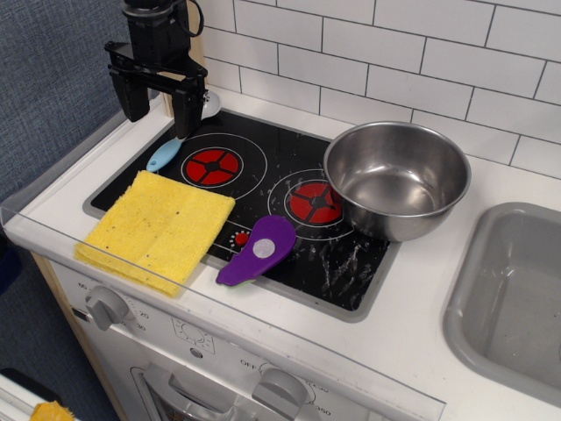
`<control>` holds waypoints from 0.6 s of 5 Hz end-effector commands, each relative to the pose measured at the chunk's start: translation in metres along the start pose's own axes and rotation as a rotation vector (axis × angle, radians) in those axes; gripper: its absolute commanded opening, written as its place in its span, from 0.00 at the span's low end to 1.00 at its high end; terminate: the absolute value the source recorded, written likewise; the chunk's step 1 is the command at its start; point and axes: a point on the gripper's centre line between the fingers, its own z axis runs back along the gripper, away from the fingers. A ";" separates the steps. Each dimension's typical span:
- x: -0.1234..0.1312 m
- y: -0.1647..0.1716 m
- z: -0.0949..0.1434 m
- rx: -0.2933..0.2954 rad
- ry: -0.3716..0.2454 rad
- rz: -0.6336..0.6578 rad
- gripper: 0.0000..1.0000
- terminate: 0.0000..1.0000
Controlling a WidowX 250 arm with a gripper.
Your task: Put the kazoo next to the blue spoon and above the yellow rag.
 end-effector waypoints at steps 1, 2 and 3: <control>0.000 0.000 0.000 0.000 0.000 0.000 1.00 0.00; -0.011 -0.022 0.010 -0.023 -0.056 -0.052 1.00 0.00; -0.020 -0.040 0.021 -0.019 -0.088 -0.113 1.00 0.00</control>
